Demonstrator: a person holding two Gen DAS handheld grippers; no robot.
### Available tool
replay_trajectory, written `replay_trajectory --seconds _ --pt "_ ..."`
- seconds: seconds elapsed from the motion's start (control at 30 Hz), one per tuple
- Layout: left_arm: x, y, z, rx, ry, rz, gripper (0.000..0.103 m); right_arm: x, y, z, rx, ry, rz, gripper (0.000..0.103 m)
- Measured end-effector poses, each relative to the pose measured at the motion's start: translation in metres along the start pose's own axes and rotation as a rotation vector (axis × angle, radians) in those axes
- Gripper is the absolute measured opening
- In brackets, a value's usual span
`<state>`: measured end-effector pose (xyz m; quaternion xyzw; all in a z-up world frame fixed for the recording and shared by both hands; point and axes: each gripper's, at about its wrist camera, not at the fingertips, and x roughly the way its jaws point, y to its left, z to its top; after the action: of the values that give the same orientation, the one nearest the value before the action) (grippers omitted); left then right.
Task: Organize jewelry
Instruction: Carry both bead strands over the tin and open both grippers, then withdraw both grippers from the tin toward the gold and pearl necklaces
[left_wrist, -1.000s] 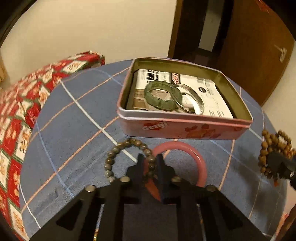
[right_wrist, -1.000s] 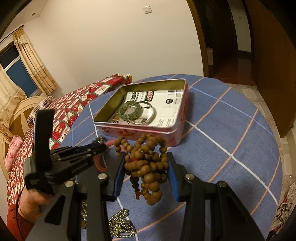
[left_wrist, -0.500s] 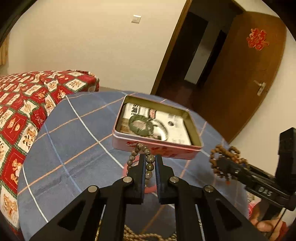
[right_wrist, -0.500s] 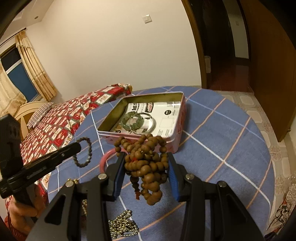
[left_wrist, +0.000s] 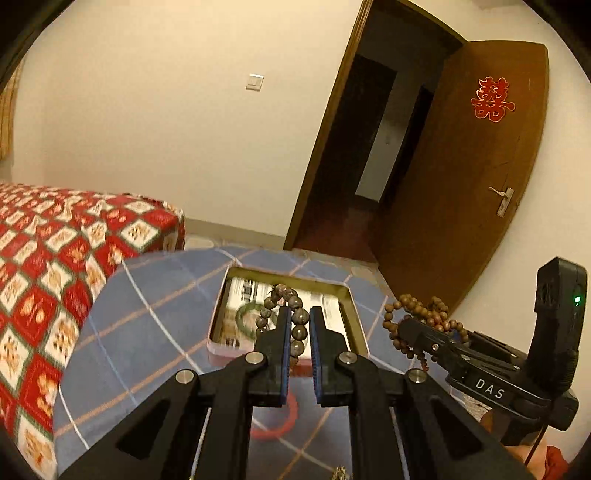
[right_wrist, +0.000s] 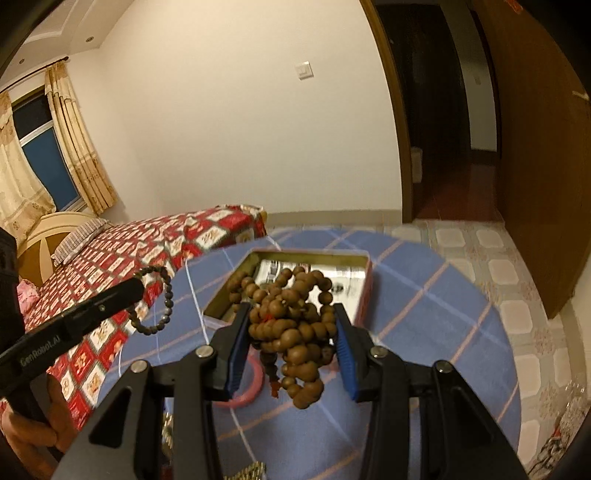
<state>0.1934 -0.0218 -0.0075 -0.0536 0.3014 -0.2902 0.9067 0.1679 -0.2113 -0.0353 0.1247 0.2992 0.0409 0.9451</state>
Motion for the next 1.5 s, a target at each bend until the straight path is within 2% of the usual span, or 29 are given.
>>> replay_trajectory --seconds 0.17,0.37,0.63,1.0,1.1,1.23,1.27,1.33,1.4,1.5 --pt "0.028 0.006 0.013 0.001 -0.002 0.015 0.009 0.031 -0.003 0.018 -0.005 -0.001 -0.018 0.045" --pt "0.069 0.019 0.017 -0.029 0.035 0.022 0.009 0.068 -0.014 0.027 0.014 0.047 -0.038 0.045" --pt "0.117 0.025 0.015 -0.043 0.104 0.043 0.009 0.101 -0.031 0.023 0.027 0.116 -0.058 0.045" --pt "0.153 0.032 -0.002 -0.043 0.186 0.083 0.009 0.129 -0.040 0.017 0.019 0.174 -0.065 0.046" --pt "0.159 0.031 -0.003 -0.039 0.199 0.094 0.009 0.135 -0.042 0.015 0.023 0.187 -0.064 0.051" --pt "0.161 0.027 -0.006 -0.014 0.216 0.108 0.009 0.132 -0.047 0.015 0.042 0.186 -0.041 0.066" --pt "0.162 0.025 -0.006 -0.009 0.235 0.106 0.011 0.130 -0.048 0.016 0.046 0.178 -0.037 0.068" --pt "0.165 0.023 -0.008 -0.010 0.278 0.112 0.027 0.120 -0.049 0.018 0.056 0.150 -0.040 0.070" --pt "0.162 0.021 -0.009 -0.015 0.296 0.127 0.050 0.112 -0.050 0.020 0.067 0.132 -0.032 0.070" --pt "0.148 0.017 -0.009 -0.010 0.261 0.113 0.058 0.097 -0.053 0.018 0.072 0.110 -0.058 0.070"
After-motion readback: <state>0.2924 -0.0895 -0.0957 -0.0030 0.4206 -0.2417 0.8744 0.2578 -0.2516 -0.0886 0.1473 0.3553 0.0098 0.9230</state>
